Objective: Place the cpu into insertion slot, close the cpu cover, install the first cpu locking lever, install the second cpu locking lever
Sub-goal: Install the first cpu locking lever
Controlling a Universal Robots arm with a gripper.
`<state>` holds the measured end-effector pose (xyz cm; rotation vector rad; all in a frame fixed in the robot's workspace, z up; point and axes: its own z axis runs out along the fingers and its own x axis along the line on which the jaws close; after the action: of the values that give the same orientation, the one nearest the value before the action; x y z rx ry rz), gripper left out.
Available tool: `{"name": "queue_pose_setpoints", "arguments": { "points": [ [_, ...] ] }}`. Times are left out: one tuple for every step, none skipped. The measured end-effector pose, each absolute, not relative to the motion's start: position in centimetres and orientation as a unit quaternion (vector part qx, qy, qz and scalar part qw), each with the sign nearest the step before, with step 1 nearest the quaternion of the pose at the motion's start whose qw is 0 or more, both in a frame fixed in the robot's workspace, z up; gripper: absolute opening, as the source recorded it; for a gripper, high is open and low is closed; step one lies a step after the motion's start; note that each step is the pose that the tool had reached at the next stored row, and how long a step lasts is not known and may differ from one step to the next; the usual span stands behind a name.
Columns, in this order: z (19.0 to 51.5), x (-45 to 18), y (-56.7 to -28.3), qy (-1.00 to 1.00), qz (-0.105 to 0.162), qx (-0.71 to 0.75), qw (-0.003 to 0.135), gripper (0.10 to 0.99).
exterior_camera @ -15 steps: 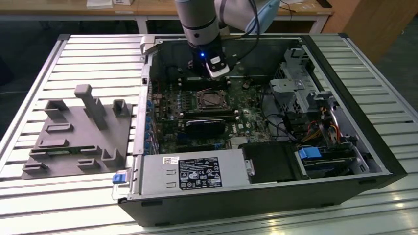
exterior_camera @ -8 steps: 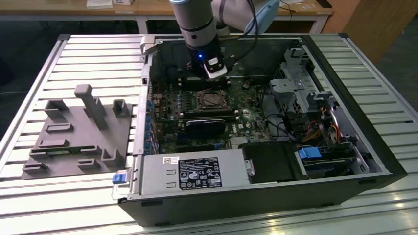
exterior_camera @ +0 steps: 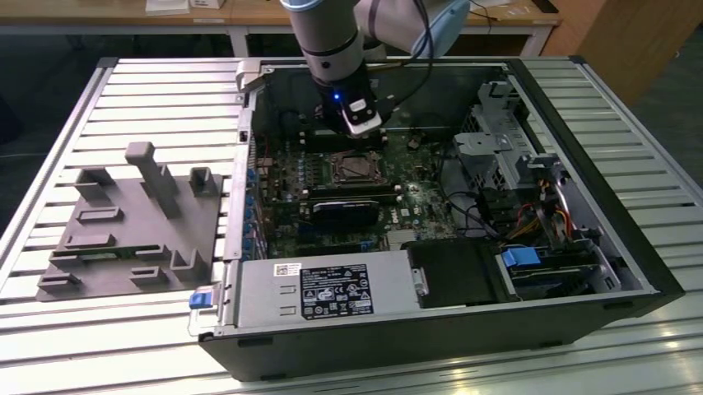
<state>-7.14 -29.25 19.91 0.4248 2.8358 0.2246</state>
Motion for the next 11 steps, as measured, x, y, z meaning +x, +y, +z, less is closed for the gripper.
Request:
{"name": "queue_pose_setpoints", "arguments": {
  "points": [
    [19.88,-7.16,-29.25,0.977,0.077,0.146,0.133,0.102],
    [19.86,-7.16,-29.25,0.977,0.077,0.146,0.133,0.102],
    [19.84,-7.16,-29.25,0.977,0.077,0.146,0.134,0.102],
    [19.81,-7.16,-29.25,0.977,0.077,0.146,0.134,0.102],
    [19.76,-7.16,-29.25,0.977,0.077,0.146,0.135,0.102],
    [19.71,-7.16,-29.25,0.977,0.077,0.146,0.135,0.102],
    [19.65,-7.16,-29.25,0.977,0.077,0.146,0.136,0.102],
    [19.60,-7.16,-29.25,0.977,0.077,0.146,0.137,0.102],
    [19.57,-7.17,-29.25,0.977,0.077,0.146,0.138,0.102],
    [19.55,-7.19,-29.25,0.977,0.077,0.147,0.138,0.102],
    [19.53,-7.24,-29.25,0.976,0.077,0.147,0.138,0.102]
  ]
}}
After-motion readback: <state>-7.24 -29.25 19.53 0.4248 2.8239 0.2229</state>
